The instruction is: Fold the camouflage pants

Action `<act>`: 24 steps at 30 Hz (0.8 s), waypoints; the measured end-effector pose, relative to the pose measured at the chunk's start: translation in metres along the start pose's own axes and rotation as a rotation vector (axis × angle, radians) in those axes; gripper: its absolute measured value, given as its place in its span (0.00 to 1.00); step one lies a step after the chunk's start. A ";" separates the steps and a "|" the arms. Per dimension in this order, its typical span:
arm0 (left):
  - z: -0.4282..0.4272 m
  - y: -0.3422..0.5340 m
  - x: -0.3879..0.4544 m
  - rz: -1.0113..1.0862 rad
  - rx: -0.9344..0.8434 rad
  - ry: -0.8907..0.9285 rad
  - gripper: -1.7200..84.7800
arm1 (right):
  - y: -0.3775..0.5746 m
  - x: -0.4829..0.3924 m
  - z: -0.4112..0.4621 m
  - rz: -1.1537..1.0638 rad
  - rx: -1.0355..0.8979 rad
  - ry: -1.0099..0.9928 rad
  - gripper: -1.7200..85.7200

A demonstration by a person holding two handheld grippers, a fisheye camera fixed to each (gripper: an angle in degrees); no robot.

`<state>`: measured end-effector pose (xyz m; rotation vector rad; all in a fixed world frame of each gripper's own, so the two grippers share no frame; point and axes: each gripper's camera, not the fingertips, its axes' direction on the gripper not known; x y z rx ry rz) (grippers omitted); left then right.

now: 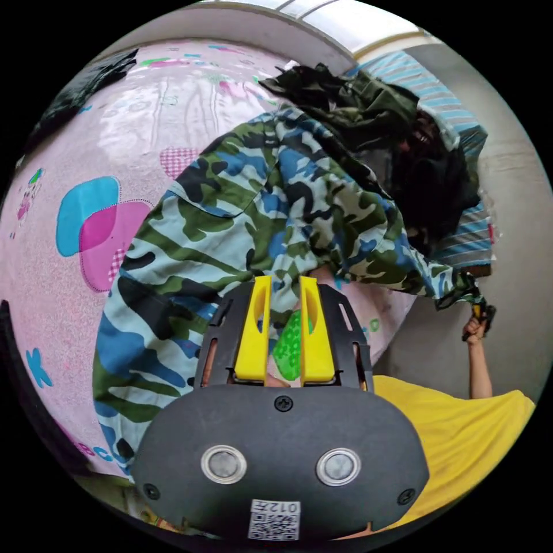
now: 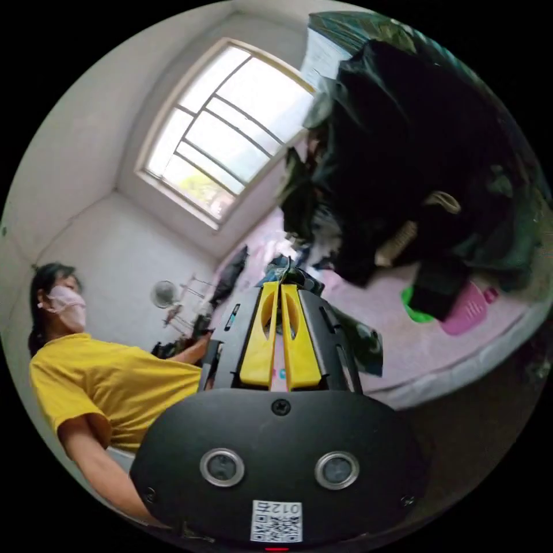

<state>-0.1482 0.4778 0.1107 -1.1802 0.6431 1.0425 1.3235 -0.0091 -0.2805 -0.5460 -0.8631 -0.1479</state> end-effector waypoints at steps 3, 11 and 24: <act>0.032 -0.023 0.010 0.021 -0.133 -0.170 0.07 | -0.010 -0.012 0.045 -0.017 -0.194 0.192 0.03; 0.040 -0.026 0.027 0.017 -0.164 -0.204 0.03 | -0.058 -0.110 0.227 -0.502 -0.256 0.800 0.07; -0.046 -0.159 0.010 -0.055 0.093 -0.289 0.08 | -0.219 -0.184 0.586 -0.594 -0.517 0.332 0.12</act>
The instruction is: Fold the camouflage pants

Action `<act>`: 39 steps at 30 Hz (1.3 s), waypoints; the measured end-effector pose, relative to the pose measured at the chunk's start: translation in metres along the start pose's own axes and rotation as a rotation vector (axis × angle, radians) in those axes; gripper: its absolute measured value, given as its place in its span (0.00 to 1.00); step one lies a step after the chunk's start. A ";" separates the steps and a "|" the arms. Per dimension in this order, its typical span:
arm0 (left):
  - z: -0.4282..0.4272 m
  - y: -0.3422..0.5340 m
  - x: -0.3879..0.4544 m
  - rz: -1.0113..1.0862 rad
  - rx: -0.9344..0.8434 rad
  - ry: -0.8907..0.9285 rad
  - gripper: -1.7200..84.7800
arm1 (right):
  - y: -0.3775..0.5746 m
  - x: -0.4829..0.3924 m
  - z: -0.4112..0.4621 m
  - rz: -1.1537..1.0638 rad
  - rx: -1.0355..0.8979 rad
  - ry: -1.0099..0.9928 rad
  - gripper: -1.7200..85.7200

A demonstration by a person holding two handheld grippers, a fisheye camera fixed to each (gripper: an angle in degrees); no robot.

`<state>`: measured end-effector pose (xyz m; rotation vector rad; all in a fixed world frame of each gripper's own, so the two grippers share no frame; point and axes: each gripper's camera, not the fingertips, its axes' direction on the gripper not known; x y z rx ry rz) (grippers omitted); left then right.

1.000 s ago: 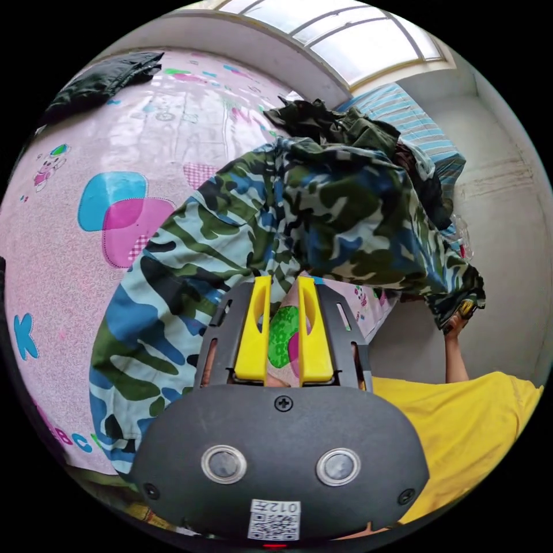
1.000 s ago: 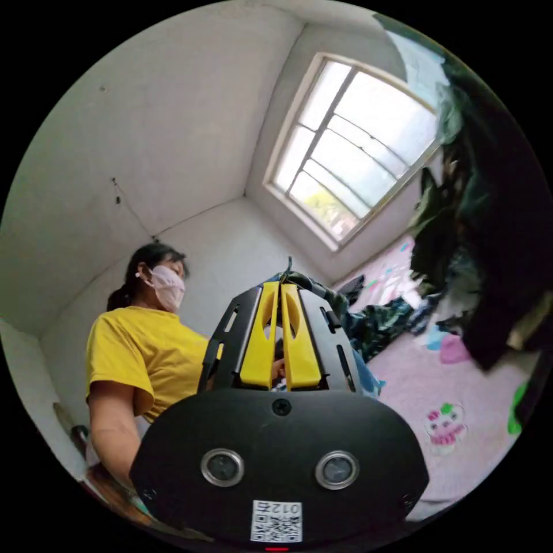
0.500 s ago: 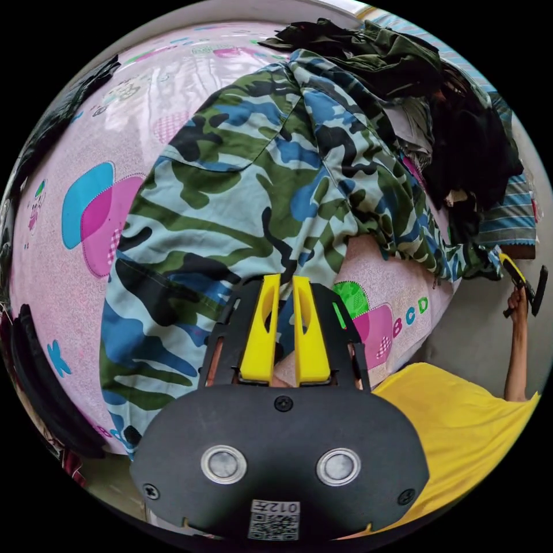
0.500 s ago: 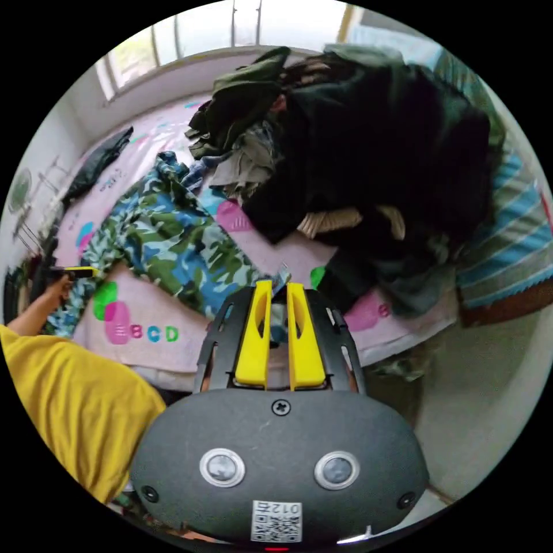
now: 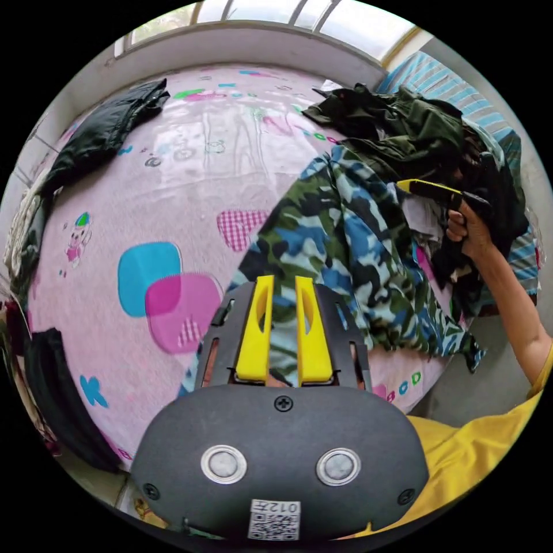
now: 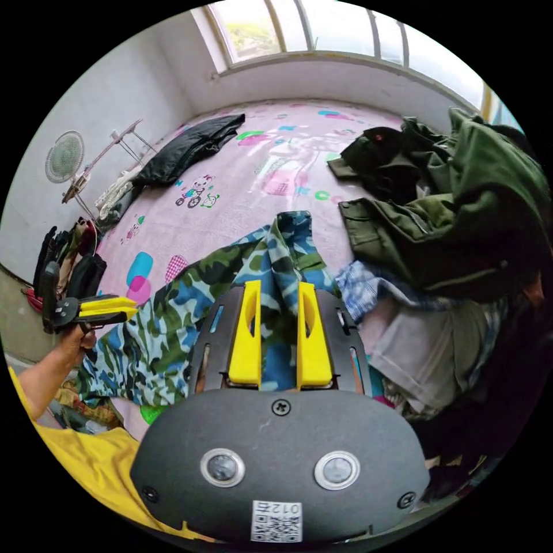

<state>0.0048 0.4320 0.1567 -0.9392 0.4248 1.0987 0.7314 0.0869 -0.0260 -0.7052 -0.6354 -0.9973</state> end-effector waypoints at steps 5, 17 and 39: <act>0.066 -0.105 -0.011 0.045 -0.231 -0.030 0.12 | -0.032 0.022 0.052 0.023 -0.171 0.043 0.06; 0.021 -0.074 -0.026 0.104 -0.181 -0.022 0.02 | 0.145 0.109 -0.033 0.308 -0.002 -0.364 0.03; -0.066 0.168 -0.119 -0.182 -0.030 0.249 0.13 | 0.342 0.174 -0.050 0.626 0.052 -0.483 0.10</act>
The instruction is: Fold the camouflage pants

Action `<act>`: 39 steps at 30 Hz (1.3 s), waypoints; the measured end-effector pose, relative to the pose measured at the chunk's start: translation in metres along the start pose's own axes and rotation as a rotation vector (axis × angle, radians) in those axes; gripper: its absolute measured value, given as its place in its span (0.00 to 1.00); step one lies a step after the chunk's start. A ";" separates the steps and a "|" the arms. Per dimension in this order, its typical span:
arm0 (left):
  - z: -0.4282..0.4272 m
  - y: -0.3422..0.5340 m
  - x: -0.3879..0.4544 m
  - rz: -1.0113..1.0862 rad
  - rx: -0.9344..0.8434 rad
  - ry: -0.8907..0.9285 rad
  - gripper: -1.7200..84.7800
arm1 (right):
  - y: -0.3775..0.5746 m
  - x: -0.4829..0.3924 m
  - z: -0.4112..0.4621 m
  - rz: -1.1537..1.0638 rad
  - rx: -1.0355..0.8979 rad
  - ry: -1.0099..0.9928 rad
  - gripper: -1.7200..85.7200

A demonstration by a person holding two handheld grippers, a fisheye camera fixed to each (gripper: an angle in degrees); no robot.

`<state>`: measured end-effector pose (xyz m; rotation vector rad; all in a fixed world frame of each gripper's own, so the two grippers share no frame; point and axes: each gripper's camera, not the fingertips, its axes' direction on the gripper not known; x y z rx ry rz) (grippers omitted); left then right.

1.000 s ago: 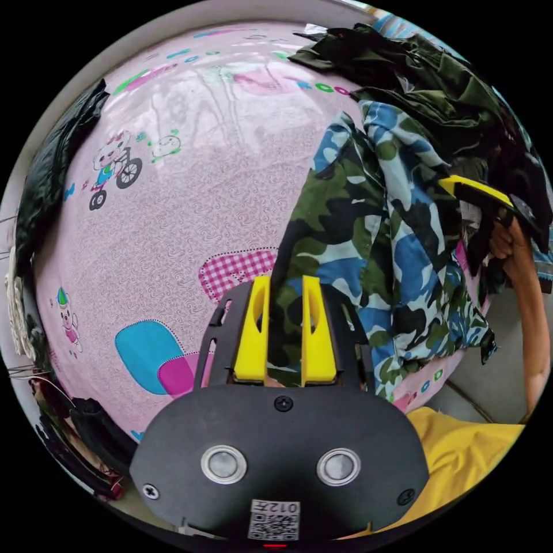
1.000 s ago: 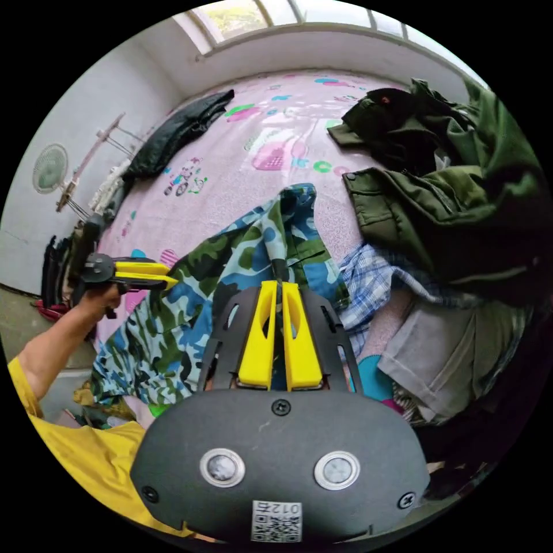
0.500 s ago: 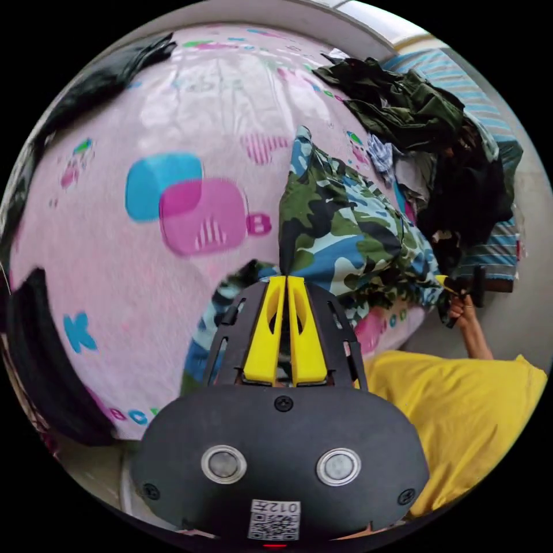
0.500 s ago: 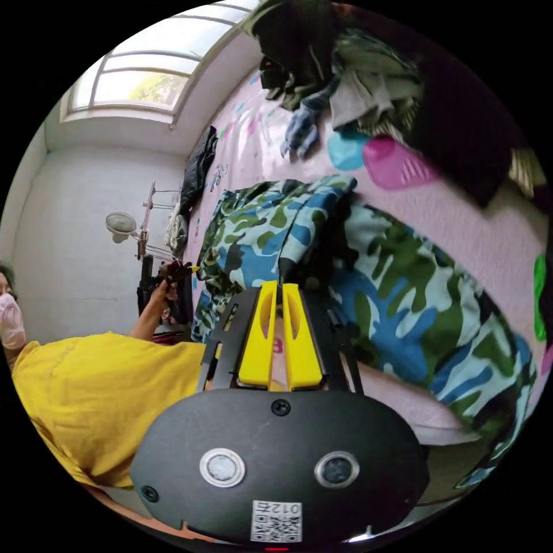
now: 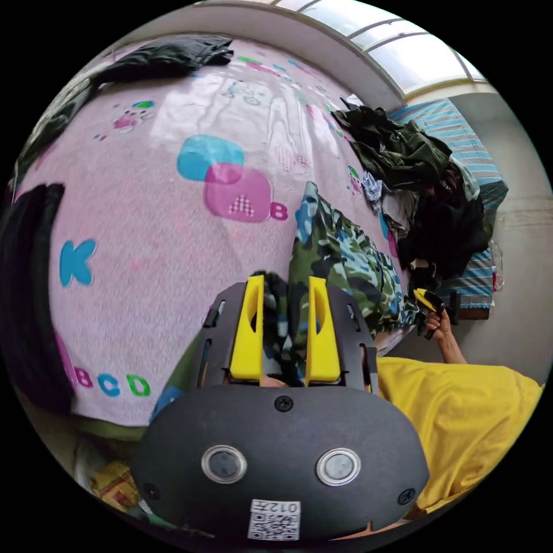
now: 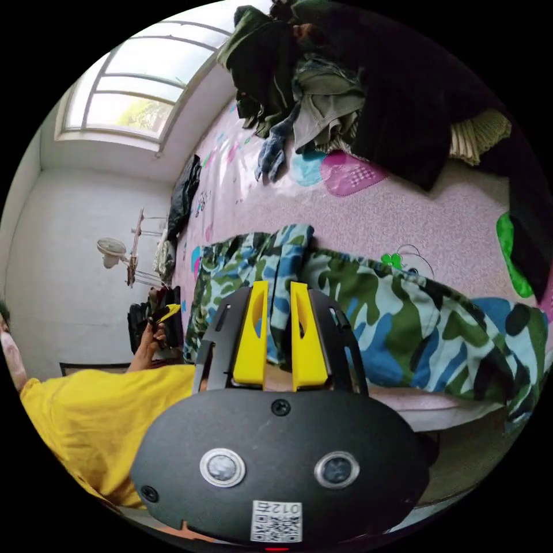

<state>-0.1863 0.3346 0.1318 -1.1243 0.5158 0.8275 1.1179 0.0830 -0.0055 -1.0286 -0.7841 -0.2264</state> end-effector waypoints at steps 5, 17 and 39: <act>0.049 -0.061 0.018 0.058 -0.151 0.014 0.16 | -0.027 0.040 0.031 0.155 -0.085 -0.066 0.13; 0.114 -0.047 0.064 0.160 -0.327 0.037 0.12 | 0.003 0.053 0.032 0.163 -0.123 -0.173 0.04; -0.251 0.265 0.253 0.590 0.460 -0.133 0.02 | 0.124 -0.337 -0.218 -0.966 0.332 0.064 0.02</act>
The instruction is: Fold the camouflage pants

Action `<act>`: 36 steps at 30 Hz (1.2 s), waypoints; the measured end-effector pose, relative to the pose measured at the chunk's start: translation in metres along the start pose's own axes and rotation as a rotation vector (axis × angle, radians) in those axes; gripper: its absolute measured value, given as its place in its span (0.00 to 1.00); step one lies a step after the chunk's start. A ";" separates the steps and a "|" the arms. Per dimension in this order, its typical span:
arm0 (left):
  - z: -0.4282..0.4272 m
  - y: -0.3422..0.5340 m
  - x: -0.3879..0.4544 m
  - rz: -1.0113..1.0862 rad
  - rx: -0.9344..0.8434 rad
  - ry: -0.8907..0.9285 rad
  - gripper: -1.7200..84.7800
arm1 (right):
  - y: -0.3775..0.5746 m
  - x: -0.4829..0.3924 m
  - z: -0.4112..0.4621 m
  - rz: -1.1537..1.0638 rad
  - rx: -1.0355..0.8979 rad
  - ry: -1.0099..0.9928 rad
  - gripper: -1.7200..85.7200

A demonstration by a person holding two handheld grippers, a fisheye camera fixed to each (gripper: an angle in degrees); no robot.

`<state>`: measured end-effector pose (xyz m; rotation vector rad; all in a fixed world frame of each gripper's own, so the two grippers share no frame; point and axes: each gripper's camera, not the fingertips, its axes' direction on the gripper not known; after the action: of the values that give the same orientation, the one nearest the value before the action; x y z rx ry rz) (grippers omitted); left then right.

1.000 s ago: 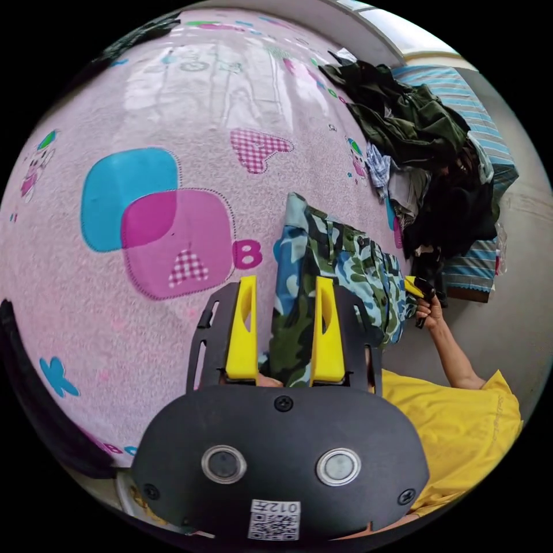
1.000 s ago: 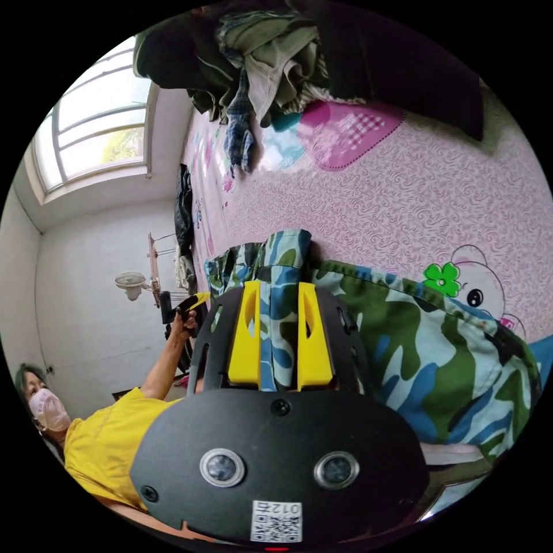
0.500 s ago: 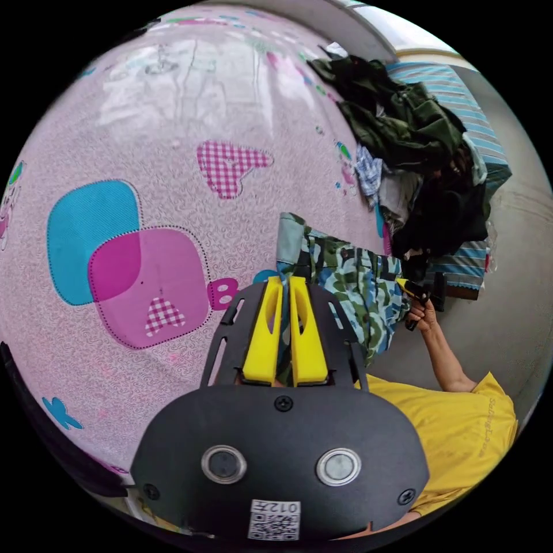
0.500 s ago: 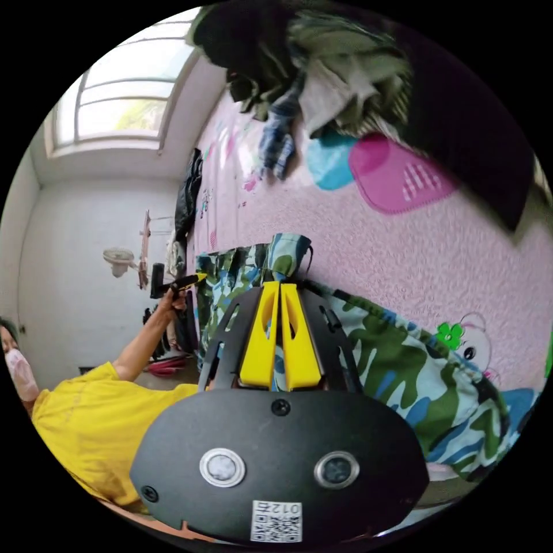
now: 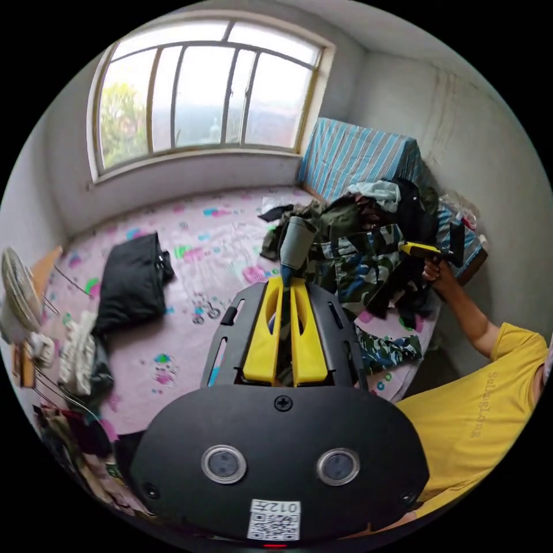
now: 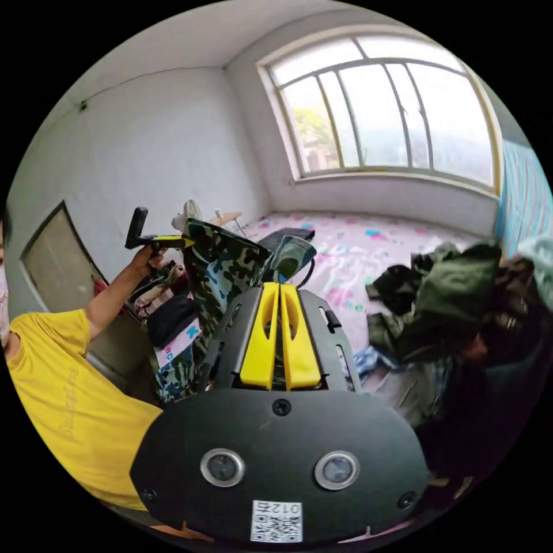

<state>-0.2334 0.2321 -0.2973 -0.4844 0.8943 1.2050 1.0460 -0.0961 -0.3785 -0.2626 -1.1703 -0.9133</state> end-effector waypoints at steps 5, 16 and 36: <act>-0.162 0.012 0.090 0.082 0.183 -0.155 0.02 | -0.049 -0.080 -0.087 -0.156 0.147 0.045 0.02; -0.414 0.090 0.267 0.177 0.524 -0.326 0.02 | -0.088 -0.224 -0.281 -0.299 0.506 0.100 0.02; -0.579 0.169 0.437 0.277 0.713 -0.531 0.02 | -0.119 -0.379 -0.430 -0.486 0.714 0.240 0.02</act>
<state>-0.5449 0.1132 -0.9634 0.5271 0.8668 1.0900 1.2147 -0.2542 -0.9165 0.7177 -1.2779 -0.8486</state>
